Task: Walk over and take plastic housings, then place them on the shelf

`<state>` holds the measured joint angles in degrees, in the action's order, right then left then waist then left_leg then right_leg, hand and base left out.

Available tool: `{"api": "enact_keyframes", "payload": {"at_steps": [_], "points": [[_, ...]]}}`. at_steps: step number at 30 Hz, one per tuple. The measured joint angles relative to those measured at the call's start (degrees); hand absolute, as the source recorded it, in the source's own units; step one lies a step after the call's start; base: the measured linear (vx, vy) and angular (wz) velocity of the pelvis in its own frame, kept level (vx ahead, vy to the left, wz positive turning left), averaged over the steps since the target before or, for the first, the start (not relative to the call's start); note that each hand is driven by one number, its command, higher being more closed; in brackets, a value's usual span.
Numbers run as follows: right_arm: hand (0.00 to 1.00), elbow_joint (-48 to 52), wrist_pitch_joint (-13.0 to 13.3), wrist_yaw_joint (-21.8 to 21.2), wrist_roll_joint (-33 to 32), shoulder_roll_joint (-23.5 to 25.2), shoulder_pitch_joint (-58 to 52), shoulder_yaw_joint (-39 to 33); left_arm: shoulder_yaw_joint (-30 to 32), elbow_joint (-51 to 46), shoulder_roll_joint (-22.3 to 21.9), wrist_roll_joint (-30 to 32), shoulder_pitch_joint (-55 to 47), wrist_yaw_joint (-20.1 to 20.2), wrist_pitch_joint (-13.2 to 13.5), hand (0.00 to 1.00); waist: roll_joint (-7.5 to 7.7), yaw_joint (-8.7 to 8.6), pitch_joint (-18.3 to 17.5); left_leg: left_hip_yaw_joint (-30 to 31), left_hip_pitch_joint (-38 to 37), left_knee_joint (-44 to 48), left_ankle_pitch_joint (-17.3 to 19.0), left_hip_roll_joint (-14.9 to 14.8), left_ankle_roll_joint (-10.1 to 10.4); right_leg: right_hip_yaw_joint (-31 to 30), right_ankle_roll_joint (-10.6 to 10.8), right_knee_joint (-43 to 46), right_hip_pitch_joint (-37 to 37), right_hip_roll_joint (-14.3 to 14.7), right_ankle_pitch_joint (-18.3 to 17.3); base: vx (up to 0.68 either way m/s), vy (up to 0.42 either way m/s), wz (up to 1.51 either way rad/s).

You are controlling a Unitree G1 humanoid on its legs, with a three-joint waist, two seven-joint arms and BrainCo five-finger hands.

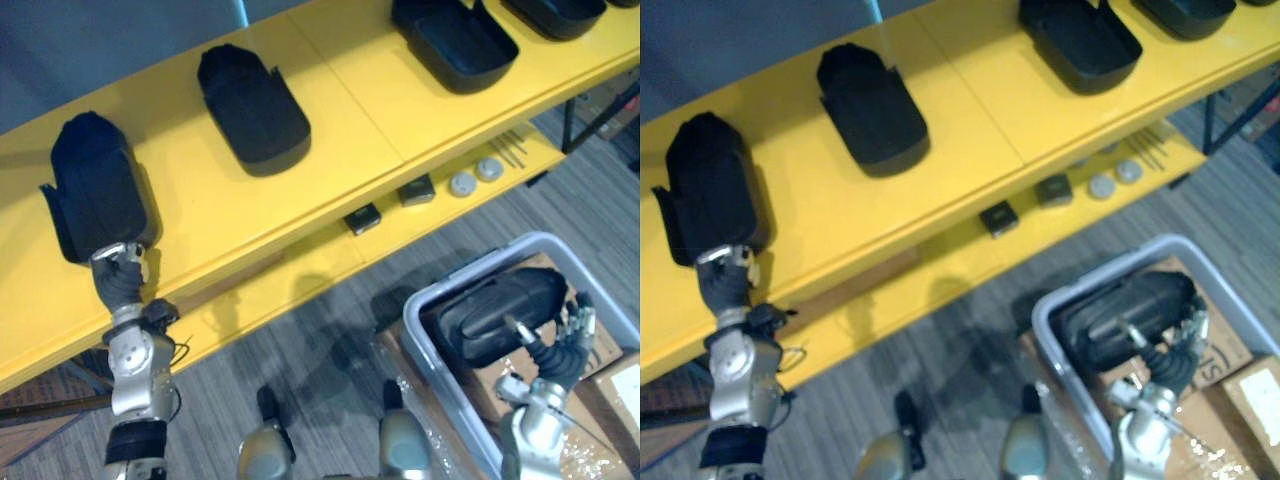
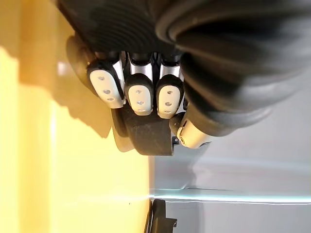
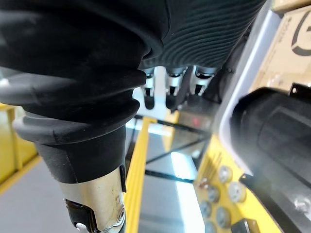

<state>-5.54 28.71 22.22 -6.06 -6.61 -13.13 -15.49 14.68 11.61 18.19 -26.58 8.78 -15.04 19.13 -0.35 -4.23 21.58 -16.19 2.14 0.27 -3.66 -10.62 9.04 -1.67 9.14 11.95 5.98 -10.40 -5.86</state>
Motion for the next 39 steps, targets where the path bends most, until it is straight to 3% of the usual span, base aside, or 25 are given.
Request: {"api": "enact_keyframes", "payload": {"at_steps": [26, 27, 30, 34, 39], "points": [[0.00, 5.17, 0.05, -1.39, 0.09, -1.72, -0.26, 0.54, 3.14, -0.79, 1.72, -2.42, 2.04, -0.27, 0.02, 1.00, -0.10, -0.34, -0.12, -0.08, -0.07, 0.24, 0.13, 0.02, -0.09, -0.04, 0.00, 0.46, 0.09, -0.06, 0.01, 0.00, 0.000, 0.00], [0.00, 5.17, 0.16, -1.49, 0.09, -1.72, -0.27, 0.54, 2.98, -1.96, 1.50, -2.65, 1.56, -0.27, 0.02, 0.00, -0.09, -0.41, -0.18, -0.02, -0.14, 0.23, 0.12, 0.03, -0.09, -0.01, 0.00, 0.46, -0.02, -0.06, 0.01, 0.00, 0.000, 0.00], [0.00, 5.17, 0.38, -1.02, 0.18, -1.45, -0.28, 0.47, 2.17, -7.96, -0.19, -3.87, -2.47, 0.35, 0.81, 0.00, -0.14, -0.84, -1.00, 0.27, -0.48, 0.14, 0.11, 0.06, -0.11, 0.22, 0.00, 0.33, -0.59, -0.07, 0.01, 0.01, 0.000, 0.02], [0.00, 7.68, 2.37, 0.68, 0.22, 1.07, -1.99, -1.24, 1.83, -18.00, -8.15, -4.38, -13.10, 0.28, 3.32, 0.00, -0.95, -1.00, -5.09, 1.80, -2.24, -0.71, 0.20, 0.09, -0.13, 2.55, 0.00, -1.76, -4.29, -0.15, 0.01, 0.03, -0.002, 0.18], [0.00, 9.59, 2.47, 1.55, 0.23, 2.46, -1.79, -3.31, 2.69, -22.38, -12.73, -1.37, -22.11, 0.19, 6.54, 0.00, -1.76, 0.51, -8.21, 3.98, -3.48, -0.93, 0.55, 0.16, -0.20, 4.85, 0.02, -3.86, -7.84, -0.21, 0.04, -0.02, -0.006, 0.21]]}}
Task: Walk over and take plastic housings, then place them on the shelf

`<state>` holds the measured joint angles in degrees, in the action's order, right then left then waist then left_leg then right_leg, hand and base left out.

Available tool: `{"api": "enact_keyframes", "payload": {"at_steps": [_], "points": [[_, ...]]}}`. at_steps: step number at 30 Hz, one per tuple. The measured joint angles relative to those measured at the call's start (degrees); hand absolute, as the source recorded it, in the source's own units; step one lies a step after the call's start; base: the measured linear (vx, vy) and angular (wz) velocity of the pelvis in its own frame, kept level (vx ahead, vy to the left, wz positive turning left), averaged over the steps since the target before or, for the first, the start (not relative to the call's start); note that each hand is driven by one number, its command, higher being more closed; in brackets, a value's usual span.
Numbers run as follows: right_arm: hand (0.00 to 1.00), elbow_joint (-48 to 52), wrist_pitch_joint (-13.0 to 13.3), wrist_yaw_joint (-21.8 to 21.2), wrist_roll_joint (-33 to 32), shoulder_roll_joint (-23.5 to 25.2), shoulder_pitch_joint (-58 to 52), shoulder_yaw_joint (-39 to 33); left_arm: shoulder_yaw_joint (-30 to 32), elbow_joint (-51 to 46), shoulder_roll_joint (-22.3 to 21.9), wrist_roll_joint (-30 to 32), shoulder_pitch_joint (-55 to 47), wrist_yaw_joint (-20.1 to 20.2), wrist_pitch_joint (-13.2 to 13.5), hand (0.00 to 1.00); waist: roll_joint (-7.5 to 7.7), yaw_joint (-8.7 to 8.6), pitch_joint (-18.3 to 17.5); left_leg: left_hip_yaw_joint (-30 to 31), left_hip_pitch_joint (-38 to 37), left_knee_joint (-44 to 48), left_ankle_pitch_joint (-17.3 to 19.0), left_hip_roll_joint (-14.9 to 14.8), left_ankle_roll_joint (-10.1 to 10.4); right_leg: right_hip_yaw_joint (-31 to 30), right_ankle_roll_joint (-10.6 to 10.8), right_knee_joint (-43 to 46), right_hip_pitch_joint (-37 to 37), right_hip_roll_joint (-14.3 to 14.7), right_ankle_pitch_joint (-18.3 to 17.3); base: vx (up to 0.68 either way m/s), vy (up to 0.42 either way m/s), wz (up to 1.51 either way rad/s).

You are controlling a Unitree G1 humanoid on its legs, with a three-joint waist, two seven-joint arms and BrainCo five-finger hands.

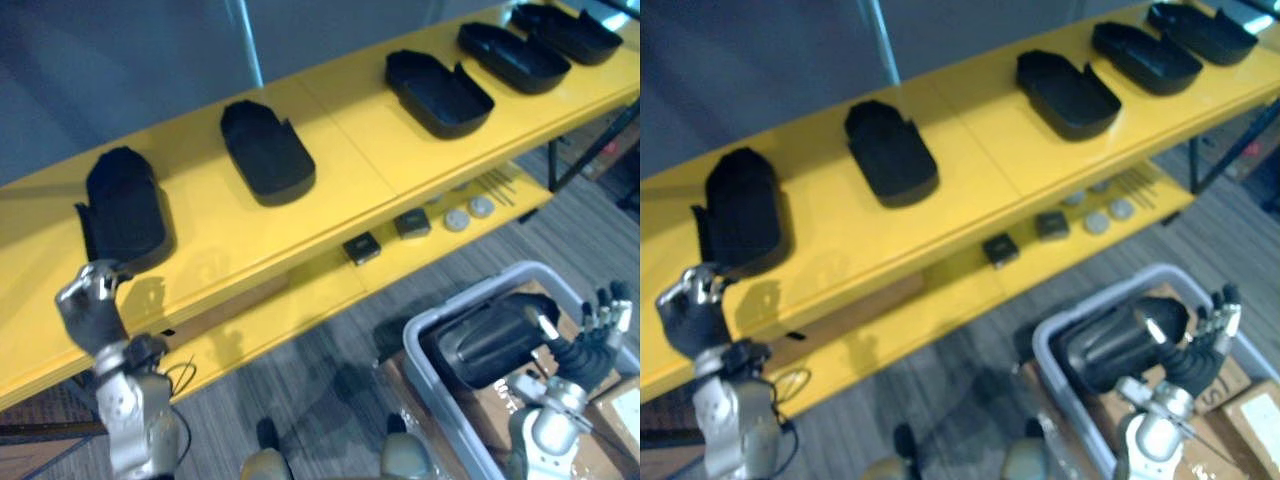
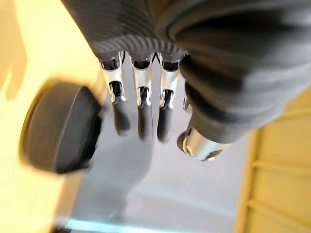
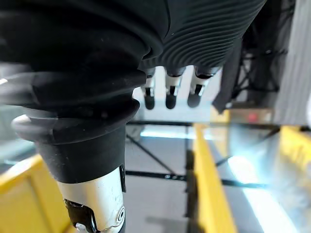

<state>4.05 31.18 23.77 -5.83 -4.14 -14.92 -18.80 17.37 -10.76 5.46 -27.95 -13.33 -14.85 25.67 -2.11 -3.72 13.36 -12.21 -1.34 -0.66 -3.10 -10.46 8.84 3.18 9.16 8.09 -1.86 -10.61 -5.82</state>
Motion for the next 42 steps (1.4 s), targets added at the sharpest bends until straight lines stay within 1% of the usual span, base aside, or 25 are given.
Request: {"api": "enact_keyframes", "payload": {"at_steps": [4, 6, 11, 13, 15, 16, 17, 18, 19, 20, 23, 24, 27, 28, 29, 30, 31, 32, 33, 34, 36, 37, 38, 40, 42], "points": [[0.00, -0.07, -0.23, -0.95, -0.17, 0.12, 2.08, -0.20, 1.87, -0.69, -0.28, 7.11, -2.12, -0.07, 1.75, 0.00, -0.52, 0.39, -1.83, 0.91, 0.29, -0.41, -0.53, 0.03, 0.27, 1.14, -0.16, -1.18, -0.44, 0.02, 0.44, -0.03, -0.005, 0.11], [0.00, -0.21, -0.67, -1.57, -0.17, 0.12, 2.70, -0.21, 2.01, -1.61, -0.30, 8.16, -2.02, 0.44, 1.82, 0.00, -0.58, 0.34, -2.04, 0.82, 0.36, -0.89, -1.02, 0.03, 0.35, 1.14, -0.08, -1.94, -0.45, 0.08, 1.17, 0.00, 0.000, 0.00], [0.00, -1.98, -3.78, -1.29, -0.19, 0.11, 2.89, -0.12, 1.41, -4.24, -0.18, 8.29, 0.11, 5.40, 2.14, 0.00, 0.11, -0.13, -2.83, 0.61, 0.45, -2.12, -1.73, 0.03, 0.59, 0.97, -0.08, -3.83, -0.66, 0.33, 2.62, 0.01, 0.001, -0.02], [0.00, -2.51, -5.33, -0.07, -0.23, 0.12, 2.64, -0.06, -0.65, -6.08, 0.08, 8.27, 1.35, 7.26, 2.27, 0.00, 0.42, -0.20, -2.96, -0.76, -0.02, -2.95, -1.92, 0.02, 0.64, -0.48, -0.07, -4.05, 0.19, 0.48, 3.03, 0.02, 0.015, -0.25], [0.00, -2.49, -5.66, 0.81, -0.24, 0.10, 2.22, -0.19, -2.36, -6.16, 0.47, 8.21, 2.35, 7.89, 2.27, 0.00, 0.47, -0.45, -2.98, -2.37, -0.89, -3.45, -1.89, -0.02, 0.65, -1.97, -0.15, -4.38, 0.61, 0.59, 3.45, 0.02, 0.015, -0.44], [0.00, -2.45, -5.78, 1.40, -0.83, 0.11, 2.06, -0.35, -3.74, -6.16, 0.81, 7.77, 3.28, 8.56, 2.21, 0.00, 0.53, -0.96, -2.95, -3.69, -1.69, -3.85, -1.79, -0.08, 0.72, -3.35, -0.22, -4.70, 0.90, 0.78, 3.89, 0.02, 0.018, -0.58], [0.00, -2.29, -5.92, 1.41, -1.73, 0.14, 1.34, -0.91, -5.26, -6.15, 0.96, 7.18, 4.39, 9.04, 2.12, 0.00, 0.62, -2.02, -2.92, -4.78, -2.15, -3.85, -1.57, -0.12, 0.72, -4.44, -0.20, -4.99, 1.04, 0.87, 4.25, 0.02, 0.019, -0.54], [0.00, -2.27, -5.96, 1.40, -2.26, 0.15, 0.86, -1.29, -6.00, -6.15, 0.96, 6.18, 4.98, 9.29, 2.10, 0.00, 0.80, -2.33, -2.81, -5.67, -2.60, -3.85, -1.38, -0.12, 0.72, -5.14, -0.08, -5.02, 1.09, 0.88, 4.35, 0.02, 0.023, -0.52], [0.00, -2.18, -5.93, 1.32, -4.43, 0.36, -0.49, -2.34, -7.55, -6.08, 0.96, 4.28, 5.94, 9.66, 1.91, 0.00, 0.95, -3.41, -2.85, -6.82, -3.29, -3.85, -1.03, -0.17, 0.85, -6.40, -0.10, -5.23, 1.13, 1.03, 4.58, 0.02, 0.024, -0.55], [0.00, -2.15, -5.55, 1.29, -7.65, 0.91, -1.98, -3.75, -9.03, -5.85, 0.98, 2.18, 7.01, 10.13, 1.61, 0.00, 1.22, -4.35, -2.81, -8.07, -4.04, -3.86, -0.70, -0.24, 0.90, -7.59, -0.06, -5.22, 1.23, 1.17, 4.63, 0.01, 0.021, -0.53], [0.00, -1.94, -4.37, 1.34, -10.70, 2.56, -4.74, -5.96, -11.87, -5.34, 1.12, 0.75, 8.61, 9.96, 1.36, 0.00, 1.51, -5.75, -2.72, -10.68, -5.70, -3.88, -0.12, -0.56, 1.25, -9.91, -0.13, -5.22, 1.48, 1.72, 4.80, 0.01, 0.006, -0.49], [0.00, -1.72, -3.58, 1.30, -11.45, 3.06, -6.36, -5.83, -13.11, -5.27, 1.11, 0.63, 9.19, 9.88, 0.74, 0.00, 1.66, -6.69, -2.87, -11.93, -6.14, -3.88, 0.05, -0.72, 1.33, -11.09, -0.09, -5.16, 1.87, 2.00, 4.91, 0.01, -0.003, -0.56], [0.00, 0.22, -2.76, 1.54, -11.15, 4.79, -8.07, -4.83, -16.31, -4.62, 1.04, -0.62, 10.44, 9.44, -1.42, 0.00, 1.72, -7.17, -2.97, -15.18, -8.29, -3.87, 0.97, -1.16, 1.60, -14.32, -0.19, -5.30, 2.20, 2.94, 5.40, 0.01, -0.007, -0.56], [0.00, 0.55, -2.58, 1.72, -9.94, 4.79, -7.89, -3.30, -16.39, -4.63, 0.99, -0.38, 10.43, 8.91, -2.23, 0.00, 1.78, -7.16, -3.19, -15.47, -8.64, -3.42, 1.86, -1.33, 2.16, -15.43, -0.24, -5.27, 2.80, 3.41, 5.60, -0.01, -0.012, -0.54], [0.00, 0.68, -2.58, 1.74, -9.48, 4.84, -7.79, -2.52, -16.36, -4.62, 1.00, -0.39, 10.43, 8.66, -2.45, 0.00, 1.86, -7.01, -3.37, -15.19, -8.57, -2.82, 2.59, -1.44, 2.48, -16.08, -0.29, -5.21, 3.14, 3.71, 5.70, -0.01, -0.016, -0.80], [0.00, 1.23, -2.58, 1.35, -9.09, 4.84, -7.41, -0.75, -16.01, -4.66, 0.98, -0.41, 9.93, 8.06, -2.46, 0.00, 2.17, -5.93, -3.55, -11.54, -8.26, -0.08, 5.93, -1.17, 2.69, -18.55, -0.50, -4.80, 4.03, 4.82, 6.00, -0.01, -0.010, -1.07], [0.00, 2.19, -2.57, 0.37, -9.07, 4.85, -6.98, 0.91, -15.64, -4.68, 0.99, -0.41, 8.46, 6.83, -2.39, 0.00, 2.21, -4.41, -3.72, -5.70, -6.69, 5.36, 10.69, -0.90, 0.94, -20.93, -0.83, -4.73, 4.12, 6.11, 6.23, 0.00, -0.002, -1.17], [0.00, 2.66, -2.46, -0.16, -9.07, 4.75, -6.42, 1.51, -15.62, -4.70, 0.85, -0.41, 7.61, 6.32, -2.39, 0.00, 2.03, -3.87, -3.80, -2.76, -5.71, 8.50, 13.25, -0.83, -0.17, -22.01, -1.02, -4.62, 4.10, 6.96, 6.27, 0.00, 0.019, -1.06], [0.00, 2.89, -2.31, -1.13, -9.13, 4.50, -5.76, 2.29, -15.61, -4.90, 0.74, -0.36, 6.02, 5.65, -2.39, 0.00, 1.63, -3.13, -4.09, 1.32, -4.36, 13.27, 16.65, -0.78, -2.50, -23.85, -1.30, -4.33, 4.37, 8.42, 6.25, -0.01, 0.054, -1.25], [0.00, 2.91, -2.31, -2.71, -9.23, 3.96, -4.24, 4.06, -14.67, -5.19, 0.71, -0.22, 3.30, 4.42, -2.33, 0.00, 1.19, -1.64, -4.22, 7.16, -2.92, 19.73, 19.32, -0.69, -6.25, -27.24, -1.79, -3.59, 4.94, 10.44, 6.01, -0.02, 0.087, -1.30], [0.00, 3.72, -2.29, -4.18, -9.33, 3.60, -3.31, 5.90, -13.03, -5.26, 0.08, -0.24, 1.13, 3.84, -2.20, 0.00, 1.01, -0.43, -4.21, 9.78, -1.90, 24.84, 20.03, -0.26, -7.47, -28.76, -2.24, -2.98, 5.76, 11.06, 5.80, -0.05, 0.107, -1.15], [0.00, 4.80, -2.08, -5.52, -9.47, 3.54, -3.10, 7.41, -11.60, -6.20, -0.72, -0.25, -0.59, 3.84, -1.80, 0.00, 0.86, 0.35, -4.17, 10.34, -1.54, 27.36, 20.37, 0.16, -8.04, -28.14, -2.54, -2.27, 6.61, 10.74, 5.86, -0.07, 0.104, -0.88], [0.00, 4.87, -2.00, -5.96, -9.64, 3.53, -3.09, 7.91, -11.11, -6.59, -0.99, -0.29, -1.15, 3.88, -1.45, 0.00, 0.87, 0.61, -4.18, 10.32, -1.59, 27.49, 20.40, 0.32, -8.09, -28.00, -2.60, -1.98, 7.06, 10.64, 5.90, -0.08, 0.124, -0.76], [0.00, 5.11, -1.61, -7.39, -10.37, 3.32, -2.44, 8.95, -10.68, -7.84, -1.49, -0.33, -1.57, 3.93, 0.95, 0.00, 1.02, 1.92, -4.02, 10.10, -1.11, 26.82, 20.60, 1.24, -7.92, -25.62, -3.17, -1.08, 9.44, 9.31, 6.58, -0.10, 0.102, -0.47], [0.00, 5.72, -1.53, -7.67, -10.38, 1.91, -0.50, 9.56, -10.98, -8.93, -1.48, -0.11, -0.52, 3.65, 2.69, 0.00, 0.47, 1.92, -3.83, 9.98, 0.70, 25.79, 21.84, 1.24, -7.01, -23.66, -3.20, -1.04, 12.07, 8.66, 7.55, -0.11, 0.071, -0.05]]}}
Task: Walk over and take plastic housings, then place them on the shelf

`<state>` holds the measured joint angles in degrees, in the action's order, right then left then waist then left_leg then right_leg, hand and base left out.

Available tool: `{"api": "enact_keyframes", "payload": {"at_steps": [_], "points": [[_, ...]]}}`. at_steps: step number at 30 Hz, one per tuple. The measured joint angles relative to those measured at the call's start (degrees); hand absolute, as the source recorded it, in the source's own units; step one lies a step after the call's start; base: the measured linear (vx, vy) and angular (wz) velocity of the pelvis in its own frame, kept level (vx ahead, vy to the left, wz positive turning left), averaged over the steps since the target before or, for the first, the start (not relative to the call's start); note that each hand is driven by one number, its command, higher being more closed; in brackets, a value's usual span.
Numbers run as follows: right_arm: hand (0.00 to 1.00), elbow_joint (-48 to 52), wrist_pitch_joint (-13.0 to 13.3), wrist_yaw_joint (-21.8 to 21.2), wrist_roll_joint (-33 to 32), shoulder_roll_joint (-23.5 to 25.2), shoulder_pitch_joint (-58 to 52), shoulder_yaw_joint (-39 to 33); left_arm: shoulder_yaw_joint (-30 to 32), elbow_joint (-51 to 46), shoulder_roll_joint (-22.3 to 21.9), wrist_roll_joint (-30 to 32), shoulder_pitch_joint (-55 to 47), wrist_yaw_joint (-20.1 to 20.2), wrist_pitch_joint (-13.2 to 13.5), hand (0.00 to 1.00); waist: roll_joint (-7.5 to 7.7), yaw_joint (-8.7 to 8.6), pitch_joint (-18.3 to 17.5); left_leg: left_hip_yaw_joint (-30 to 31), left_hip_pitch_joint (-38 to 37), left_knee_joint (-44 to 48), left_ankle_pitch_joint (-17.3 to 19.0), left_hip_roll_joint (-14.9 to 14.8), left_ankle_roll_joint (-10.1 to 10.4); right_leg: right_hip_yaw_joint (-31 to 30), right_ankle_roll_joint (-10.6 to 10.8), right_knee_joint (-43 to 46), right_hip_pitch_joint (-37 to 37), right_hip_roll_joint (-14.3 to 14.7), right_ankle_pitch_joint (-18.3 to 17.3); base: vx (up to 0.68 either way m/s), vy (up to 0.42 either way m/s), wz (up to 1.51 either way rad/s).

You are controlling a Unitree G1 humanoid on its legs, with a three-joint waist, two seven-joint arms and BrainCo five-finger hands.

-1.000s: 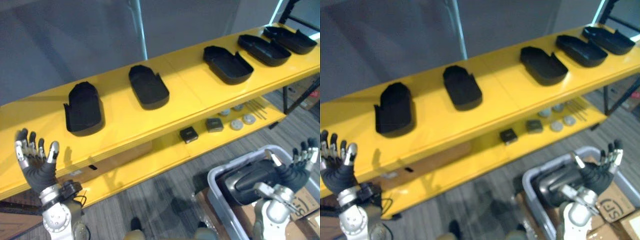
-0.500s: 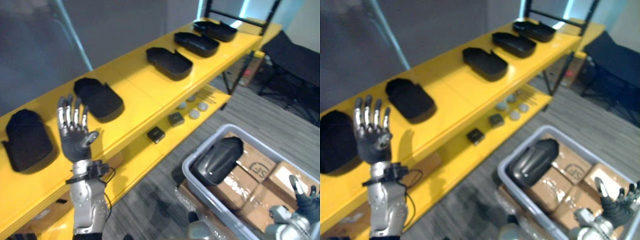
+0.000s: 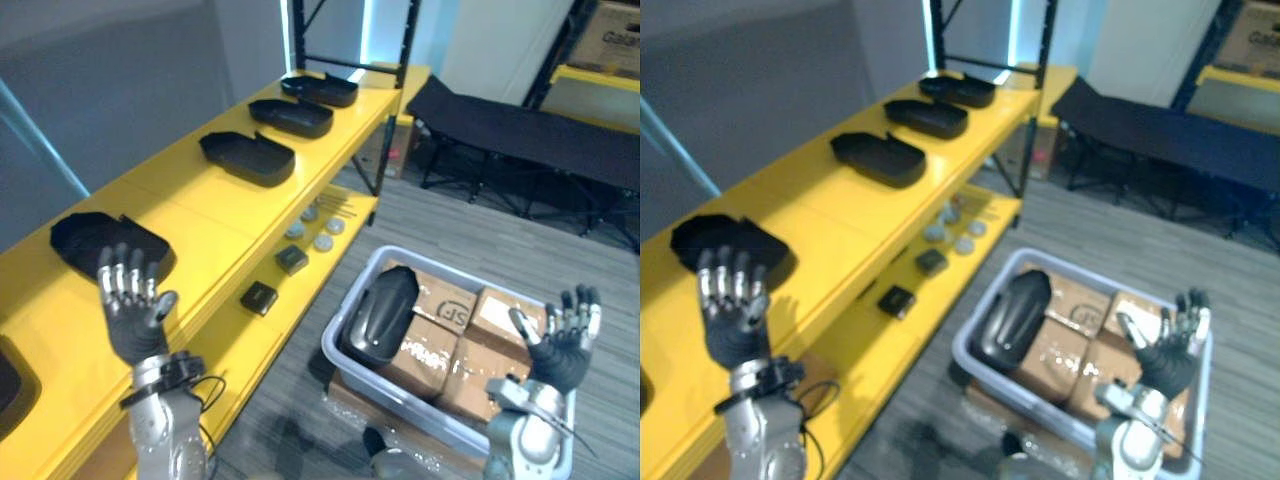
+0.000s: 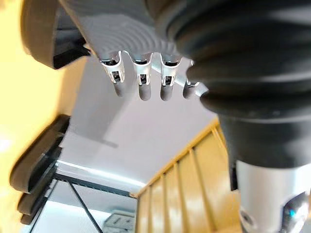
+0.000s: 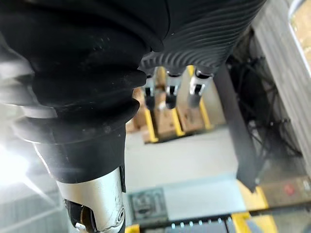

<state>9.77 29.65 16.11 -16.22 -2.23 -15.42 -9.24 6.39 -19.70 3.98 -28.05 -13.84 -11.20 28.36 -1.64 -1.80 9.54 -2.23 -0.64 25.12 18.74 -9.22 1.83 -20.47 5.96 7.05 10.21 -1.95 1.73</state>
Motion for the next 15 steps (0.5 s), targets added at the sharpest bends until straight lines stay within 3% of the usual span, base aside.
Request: {"api": "enact_keyframes", "payload": {"at_steps": [2, 5, 9, 11, 12, 13, 14, 15], "points": [[0.00, 0.10, 0.09, 0.32, 0.00, -2.27, 3.96, 0.45, -0.33, -0.50, 0.02, -0.04, 4.00, -1.00, 1.85, 0.00, -0.12, 0.62, 0.83, -0.01, 2.04, -2.04, 1.28, 0.12, 2.19, 0.43, 1.44, -0.13, 3.02, -0.56, 1.75, -0.11, 0.066, 0.14], [0.00, 0.26, 0.05, 1.92, -0.31, -2.94, 6.81, 1.86, -0.48, -0.51, 0.07, 0.00, 7.82, -2.03, 2.59, 0.00, 0.17, 1.37, 2.67, 0.83, 4.04, 0.14, 2.24, 0.33, 3.29, 1.18, 2.15, 0.15, 3.81, -1.07, 2.57, -0.10, 0.055, 0.13], [0.00, 0.75, -0.29, 5.19, -1.28, -2.47, 6.04, 2.50, -0.28, -2.76, 0.77, 1.62, 10.24, -1.58, 3.26, 0.00, -0.16, 1.75, 6.20, 2.21, 5.78, 9.37, 7.70, 0.23, 3.48, 1.26, 4.61, 4.69, 4.93, 0.70, 4.13, -0.15, 0.085, -0.32], [0.00, 0.99, -0.28, 4.44, -2.09, -2.01, 2.78, 2.17, -0.31, -2.86, 1.71, 2.13, 9.49, -1.60, 3.22, 0.00, -0.01, 2.12, 8.00, -0.97, 4.14, 13.15, 10.74, -0.07, 2.67, 2.11, 3.80, 7.81, 5.63, 2.06, 5.43, -0.24, 0.093, -1.35], [0.00, 1.08, -0.27, 2.27, -2.15, -2.02, 1.12, 1.07, -0.18, -2.90, 2.08, 2.99, 8.51, -2.65, 3.21, 0.00, 0.33, 2.84, 9.45, -4.97, 1.59, 13.62, 11.71, -0.98, 2.13, 5.37, 1.91, 6.83, 5.24, 2.07, 8.56, -0.31, 0.060, -1.65], [0.00, 1.12, -0.26, -0.36, -2.11, -2.21, -0.47, -0.17, 0.38, -2.90, 2.41, 4.49, 7.17, -3.86, 3.23, 0.00, -0.25, 2.53, 10.12, -8.38, 0.85, 13.51, 11.76, -2.11, 1.16, 9.75, -2.72, 7.63, 5.28, 1.59, 6.83, -0.32, 0.052, -1.50], [0.00, 1.08, -0.26, -1.29, -2.13, -2.25, -1.04, -0.77, 0.63, -2.87, 2.40, 4.49, 6.67, -4.04, 3.18, 0.00, -0.20, 2.00, 10.08, -9.42, 0.75, 13.43, 11.62, -2.61, 0.85, 11.69, -3.74, 11.81, 6.46, 1.51, 4.97, -0.27, 0.037, -1.02], [0.00, 1.09, -0.09, -2.62, -2.16, -2.43, -1.59, -1.48, 1.69, -2.91, 2.29, 4.59, 6.18, -4.25, 3.13, 0.00, 0.02, 1.42, 9.96, -10.88, 0.53, 12.79, 11.06, -3.26, 0.45, 14.87, -4.64, 20.02, 7.73, 1.47, 0.57, -0.18, 0.035, -0.70]]}}
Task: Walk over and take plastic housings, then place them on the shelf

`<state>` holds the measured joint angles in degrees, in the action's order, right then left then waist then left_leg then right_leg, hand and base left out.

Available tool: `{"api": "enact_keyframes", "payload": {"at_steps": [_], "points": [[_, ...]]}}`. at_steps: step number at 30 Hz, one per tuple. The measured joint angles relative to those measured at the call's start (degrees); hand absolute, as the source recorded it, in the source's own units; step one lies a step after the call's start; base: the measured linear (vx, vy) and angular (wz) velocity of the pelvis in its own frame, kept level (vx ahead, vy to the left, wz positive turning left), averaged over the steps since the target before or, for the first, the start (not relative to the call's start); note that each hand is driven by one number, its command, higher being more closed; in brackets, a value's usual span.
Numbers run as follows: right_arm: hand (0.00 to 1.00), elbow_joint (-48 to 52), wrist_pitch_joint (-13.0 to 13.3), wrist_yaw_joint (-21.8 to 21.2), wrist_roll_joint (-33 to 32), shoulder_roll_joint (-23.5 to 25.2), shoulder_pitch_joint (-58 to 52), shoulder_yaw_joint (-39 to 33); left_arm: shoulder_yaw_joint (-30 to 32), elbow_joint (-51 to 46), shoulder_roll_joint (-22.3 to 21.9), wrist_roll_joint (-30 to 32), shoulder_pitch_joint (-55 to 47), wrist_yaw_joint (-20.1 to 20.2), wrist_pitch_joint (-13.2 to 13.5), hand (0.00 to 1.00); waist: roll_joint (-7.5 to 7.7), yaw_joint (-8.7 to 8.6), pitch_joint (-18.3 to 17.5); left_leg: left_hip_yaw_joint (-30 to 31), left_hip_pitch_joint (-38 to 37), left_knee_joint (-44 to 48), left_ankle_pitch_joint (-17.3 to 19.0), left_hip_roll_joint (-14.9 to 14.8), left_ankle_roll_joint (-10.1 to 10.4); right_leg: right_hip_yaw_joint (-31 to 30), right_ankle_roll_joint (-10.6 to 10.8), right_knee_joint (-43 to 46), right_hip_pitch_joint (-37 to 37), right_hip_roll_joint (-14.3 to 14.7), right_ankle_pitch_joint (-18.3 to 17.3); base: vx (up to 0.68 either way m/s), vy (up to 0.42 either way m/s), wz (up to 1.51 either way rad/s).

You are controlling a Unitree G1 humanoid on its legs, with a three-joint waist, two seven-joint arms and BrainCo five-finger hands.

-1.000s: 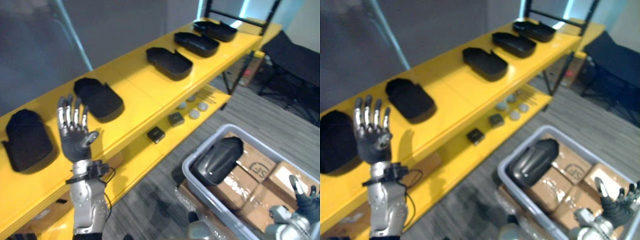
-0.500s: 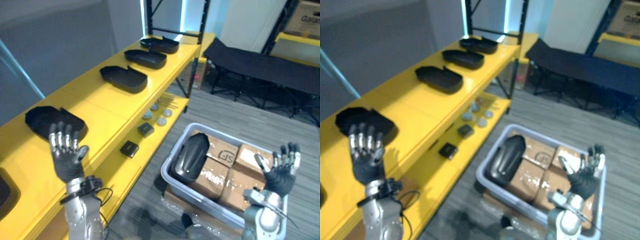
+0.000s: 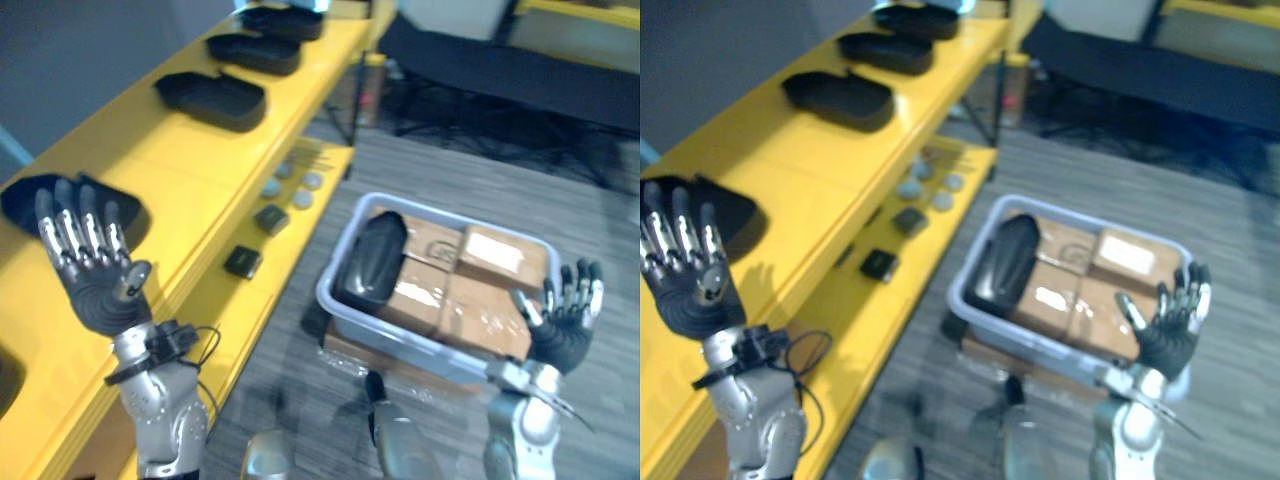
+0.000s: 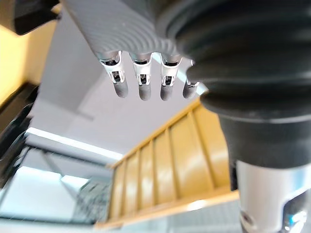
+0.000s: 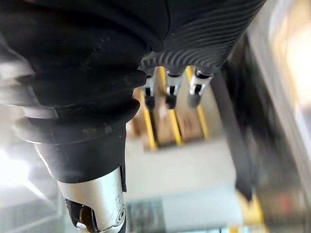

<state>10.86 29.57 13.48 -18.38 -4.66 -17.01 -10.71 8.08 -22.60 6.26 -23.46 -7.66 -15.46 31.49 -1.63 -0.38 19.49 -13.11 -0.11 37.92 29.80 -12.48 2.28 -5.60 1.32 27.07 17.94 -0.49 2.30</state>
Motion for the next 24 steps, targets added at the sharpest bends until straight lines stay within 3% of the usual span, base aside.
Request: {"api": "enact_keyframes", "payload": {"at_steps": [2, 3, 4, 5, 6, 8, 9, 10, 11, 12, 13, 14, 17, 19, 20, 21, 24], "points": [[0.00, -0.02, 0.72, -1.20, 0.04, -0.56, 0.20, 0.10, 2.95, -0.10, -0.03, 0.18, -1.55, -0.63, -0.73, 0.00, 0.24, 0.27, -0.15, -2.91, 0.03, -1.67, -1.55, -0.74, 0.12, 3.70, -0.49, 6.36, -0.78, -1.32, -6.75, -0.10, -0.009, -0.78], [0.00, -0.09, 0.71, -1.11, 0.08, -0.54, 0.31, 0.28, 3.87, -0.13, -0.03, 0.26, -2.10, -0.67, -1.40, 0.00, 0.28, 0.35, -0.18, -3.50, 0.00, -2.01, -2.18, -0.86, 0.56, 4.91, -0.51, 7.05, -1.17, -2.02, -8.27, 0.02, -0.065, -0.68], [0.00, -0.43, 0.43, -0.84, 0.08, -0.53, 0.46, 0.94, 5.40, -0.11, -0.12, 0.51, -3.39, -0.65, -2.63, 0.00, 1.31, 0.52, -0.70, -4.80, 0.09, -2.56, -3.20, -0.65, 1.49, 7.37, 0.45, 6.50, -2.01, -3.67, -9.95, 0.02, -0.080, -0.56], [0.00, -0.82, -0.20, -0.51, 0.17, -0.56, 0.55, 1.43, 6.38, 0.11, -0.82, 1.11, -4.58, -0.46, -4.02, 0.00, 1.09, 0.75, -0.63, -4.13, 0.20, -3.29, -3.63, 0.15, 1.88, 8.56, 1.69, 3.78, -2.35, -3.38, -9.23, 0.01, -0.087, -0.48], [0.00, -1.51, -0.92, 0.10, 0.20, -0.55, 1.01, 1.61, 6.67, 0.24, -1.26, 1.08, -5.16, -0.07, -4.71, 0.00, 0.74, 0.56, -0.74, -2.72, 0.34, -4.38, -4.05, 0.69, 1.81, 8.55, 1.55, 2.29, -2.55, -2.93, -8.25, -0.04, -0.086, -0.36], [0.00, -5.89, -4.22, 2.63, 0.17, -0.42, 2.75, 1.83, 7.52, 0.41, -2.14, 1.06, -6.57, 1.73, -6.27, 0.00, 0.63, 0.68, -1.09, 1.72, -0.03, -9.84, -5.95, 3.36, -0.07, 8.12, 2.38, -7.50, -4.77, -0.58, -3.10, -0.08, -0.075, -0.47], [0.00, -6.86, -5.06, 3.35, 0.16, -0.22, 3.32, 1.73, 8.02, 0.88, -2.27, 1.07, -7.42, 2.24, -6.24, 0.00, 0.16, 1.38, -1.25, 1.45, 0.04, -11.40, -7.02, 2.43, -0.48, 8.17, 1.94, -10.11, -5.82, -0.43, -1.94, -0.07, -0.052, -0.60], [0.00, -7.52, -6.12, 4.43, 0.14, 0.19, 3.91, 1.20, 9.02, 1.85, -2.44, 1.01, -8.17, 2.84, -6.27, 0.00, -0.05, 1.60, -1.31, 0.42, 0.17, -12.84, -8.52, 1.71, 0.65, 10.76, -0.92, -6.75, -5.04, -1.48, -4.53, 0.01, -0.061, -0.33], [0.00, -9.11, -7.41, 5.41, -0.01, 0.62, 3.16, -0.45, 9.34, 3.13, -2.50, -0.35, -8.76, 3.40, -6.00, 0.00, 1.87, 1.22, -1.85, 0.12, -0.62, -14.98, -10.18, 3.34, 1.41, 12.43, 1.98, -5.38, -6.14, -4.55, -7.87, 0.03, -0.076, -0.22], [0.00, -10.22, -8.27, 5.40, -0.06, 0.21, 3.14, -1.61, 9.21, 3.71, -3.14, -1.04, -8.84, 3.64, -5.53, 0.00, 1.84, 1.21, -1.54, 0.14, -0.91, -15.60, -10.62, 3.22, 1.70, 12.56, 2.00, -6.72, -6.45, -4.05, -7.17, 0.02, -0.090, -0.01], [0.00, -11.52, -9.98, 5.23, -0.61, -0.32, 3.52, -3.88, 9.14, 3.92, -4.45, -1.37, -9.25, 4.55, -5.09, 0.00, 1.09, 1.11, -1.33, 0.66, -0.45, -16.56, -11.67, 3.11, 2.01, 13.09, 1.57, -9.92, -7.38, -3.05, -5.20, 0.00, -0.117, -0.59], [0.00, -16.37, -13.26, 0.13, -1.72, -3.94, 7.22, -6.79, 7.26, 5.26, -4.78, -2.55, -5.89, 7.20, -1.57, 0.00, -0.33, 0.92, -0.34, 1.46, 1.28, -19.89, -14.28, 3.23, 1.72, 11.14, 0.46, -20.39, -7.79, -0.71, 1.94, -0.02, -0.103, -0.57], [0.00, -16.46, -13.30, -2.10, -1.71, -4.29, 8.29, -6.79, 6.37, 6.20, -4.41, -2.45, -3.46, 8.77, -2.51, 0.00, -0.38, 0.14, 0.18, 1.41, 1.26, -20.12, -14.28, 3.60, 1.72, 10.10, 0.56, -23.92, -8.68, -0.45, 4.01, -0.03, 0.018, -0.37], [0.00, -17.04, -13.15, -2.21, -1.72, -4.79, 9.70, -6.90, 3.85, 10.45, -3.62, -2.47, -3.00, 8.97, -1.39, 0.00, -0.54, -0.24, 1.21, 1.65, 1.09, -20.30, -14.29, 3.97, 1.69, 10.37, 0.44, -26.18, -10.13, -0.94, 4.96, -0.02, 0.054, 0.06], [0.00, -21.03, -12.11, -3.12, -3.46, -6.66, 13.20, -6.23, -0.68, 17.32, -1.53, -1.15, -2.30, 7.89, -3.00, 0.00, -0.47, -0.11, 1.62, 1.51, 1.24, -20.76, -14.87, 4.87, 1.31, 10.80, 0.77, -27.29, -10.14, -1.70, 5.38, -0.06, 0.095, 0.11], [0.00, -25.89, -11.16, -4.85, -7.55, -9.03, 18.24, -5.44, -4.97, 25.59, 0.15, 1.57, -0.32, 5.73, -8.32, 0.00, -0.49, -0.06, 2.53, 1.76, 1.28, -21.78, -15.72, 6.01, 0.91, 12.17, 0.98, -28.19, -10.33, -2.84, 6.13, -0.07, 0.100, 0.11], [0.00, -32.16, -10.98, -7.02, -12.47, -12.06, 30.35, -3.83, -9.11, 37.29, -1.13, 3.40, 1.79, 2.58, -15.12, 0.00, -0.13, 0.40, 5.81, 2.21, 1.49, -22.16, -16.42, 7.52, 0.62, 13.25, 1.49, -29.88, -11.04, -4.50, 7.83, -0.07, 0.083, 0.15]]}}
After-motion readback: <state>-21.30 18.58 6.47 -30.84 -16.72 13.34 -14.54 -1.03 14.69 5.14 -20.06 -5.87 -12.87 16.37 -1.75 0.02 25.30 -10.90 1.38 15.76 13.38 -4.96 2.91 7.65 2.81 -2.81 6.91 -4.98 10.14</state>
